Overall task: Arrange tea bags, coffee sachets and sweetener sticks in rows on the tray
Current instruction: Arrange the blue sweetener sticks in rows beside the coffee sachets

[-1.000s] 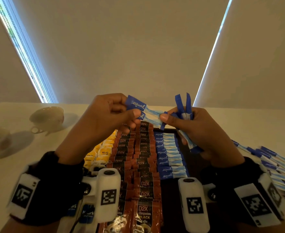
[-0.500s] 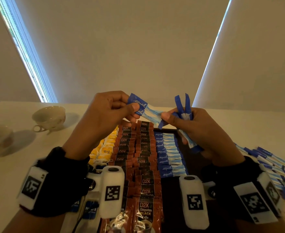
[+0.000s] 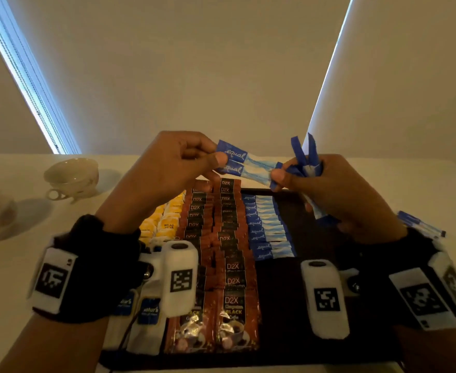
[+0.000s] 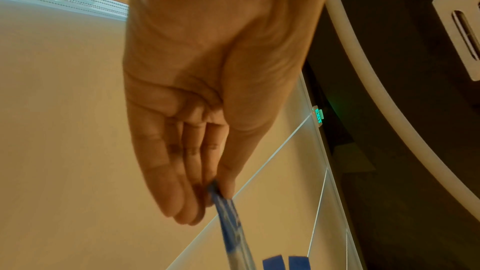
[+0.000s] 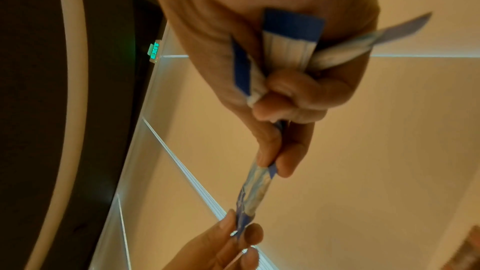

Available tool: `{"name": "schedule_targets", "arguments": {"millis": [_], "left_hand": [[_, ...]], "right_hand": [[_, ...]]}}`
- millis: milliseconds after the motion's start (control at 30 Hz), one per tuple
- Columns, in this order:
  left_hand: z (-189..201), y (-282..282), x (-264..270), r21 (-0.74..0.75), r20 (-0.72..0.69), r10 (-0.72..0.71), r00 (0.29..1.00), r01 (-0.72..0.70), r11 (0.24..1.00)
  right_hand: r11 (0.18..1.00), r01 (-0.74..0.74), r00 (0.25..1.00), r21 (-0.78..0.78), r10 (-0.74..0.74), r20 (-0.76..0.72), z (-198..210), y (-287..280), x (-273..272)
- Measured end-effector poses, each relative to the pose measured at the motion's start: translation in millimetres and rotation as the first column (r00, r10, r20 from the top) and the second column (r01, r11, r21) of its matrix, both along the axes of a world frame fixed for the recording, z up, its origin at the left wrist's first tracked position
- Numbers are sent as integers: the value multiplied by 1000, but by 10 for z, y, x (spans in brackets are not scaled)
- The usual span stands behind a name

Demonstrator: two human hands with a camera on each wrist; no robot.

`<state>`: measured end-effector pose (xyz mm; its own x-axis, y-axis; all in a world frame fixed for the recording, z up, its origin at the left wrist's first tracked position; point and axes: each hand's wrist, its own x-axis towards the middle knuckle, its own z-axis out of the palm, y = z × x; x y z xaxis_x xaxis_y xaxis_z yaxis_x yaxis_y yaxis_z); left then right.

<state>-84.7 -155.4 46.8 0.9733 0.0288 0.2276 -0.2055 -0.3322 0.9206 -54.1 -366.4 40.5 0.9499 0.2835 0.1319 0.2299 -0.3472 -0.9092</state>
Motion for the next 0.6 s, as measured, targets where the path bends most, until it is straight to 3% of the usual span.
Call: {"name": "schedule_targets", "arguments": {"millis": [133, 300, 367, 600], "left_hand": [[19, 15, -12, 41, 15, 16, 1000, -17, 999], [70, 78, -39, 27, 45, 60, 997, -62, 998], [78, 82, -51, 27, 48, 74, 996, -75, 997], [96, 88, -61, 48, 44, 70, 997, -72, 996]], "right_hand": [[952, 4, 997, -305, -28, -72, -110, -368, 11], [789, -191, 932, -585, -43, -361, -434, -673, 62], [748, -242, 902, -618, -61, -428, -525, -707, 88], [733, -301, 845, -610, -92, -527, -625, -576, 174]]}}
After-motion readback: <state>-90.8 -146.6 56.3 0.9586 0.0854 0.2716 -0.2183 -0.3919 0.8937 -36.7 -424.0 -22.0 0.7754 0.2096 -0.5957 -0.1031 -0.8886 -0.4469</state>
